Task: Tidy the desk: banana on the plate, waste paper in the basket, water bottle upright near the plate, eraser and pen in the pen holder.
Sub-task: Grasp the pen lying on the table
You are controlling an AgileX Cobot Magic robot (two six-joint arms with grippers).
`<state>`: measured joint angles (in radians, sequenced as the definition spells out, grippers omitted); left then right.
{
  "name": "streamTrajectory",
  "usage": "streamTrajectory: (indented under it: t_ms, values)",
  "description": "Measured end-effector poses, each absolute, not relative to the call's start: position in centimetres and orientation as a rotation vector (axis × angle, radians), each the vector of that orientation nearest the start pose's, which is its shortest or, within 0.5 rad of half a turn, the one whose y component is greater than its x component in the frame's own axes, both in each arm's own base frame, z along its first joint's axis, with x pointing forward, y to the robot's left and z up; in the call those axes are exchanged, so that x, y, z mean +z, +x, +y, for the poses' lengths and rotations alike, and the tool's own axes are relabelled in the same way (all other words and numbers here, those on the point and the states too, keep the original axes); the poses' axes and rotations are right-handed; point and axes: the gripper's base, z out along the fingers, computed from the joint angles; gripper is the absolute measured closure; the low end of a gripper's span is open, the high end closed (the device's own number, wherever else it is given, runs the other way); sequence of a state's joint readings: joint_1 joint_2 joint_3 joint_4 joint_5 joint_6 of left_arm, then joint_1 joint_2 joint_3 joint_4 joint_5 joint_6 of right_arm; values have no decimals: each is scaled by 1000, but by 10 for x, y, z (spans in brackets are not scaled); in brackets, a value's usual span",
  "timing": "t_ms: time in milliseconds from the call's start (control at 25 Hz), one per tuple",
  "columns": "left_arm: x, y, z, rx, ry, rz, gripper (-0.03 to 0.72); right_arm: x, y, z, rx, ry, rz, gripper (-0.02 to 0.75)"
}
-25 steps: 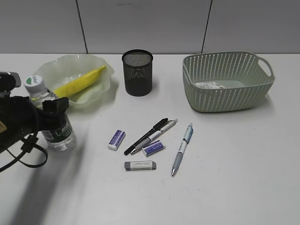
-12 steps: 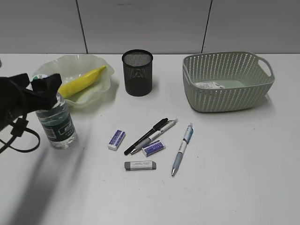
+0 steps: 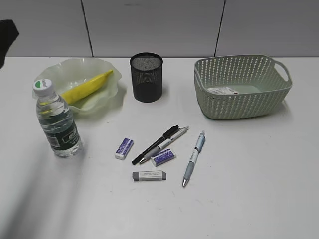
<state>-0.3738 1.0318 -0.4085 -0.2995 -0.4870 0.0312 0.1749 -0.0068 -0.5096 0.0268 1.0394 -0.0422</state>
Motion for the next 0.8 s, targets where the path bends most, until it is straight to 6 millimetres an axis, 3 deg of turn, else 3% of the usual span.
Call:
streamTrajectory:
  t_ms: [200, 320, 560, 800]
  values:
    - [307, 153, -47, -324, 148, 1870, 128, 282, -6, 1, 117, -219, 1996, 239]
    - [317, 127, -36, -239, 223, 2002, 147, 282, -6, 1, 117, -219, 1996, 239]
    - [301, 73, -19, -142, 296, 2332, 153, 282, -6, 1, 117, -219, 1996, 239]
    - [299, 41, -9, -87, 295, 2351, 180, 282, -6, 1, 117, -219, 1996, 239]
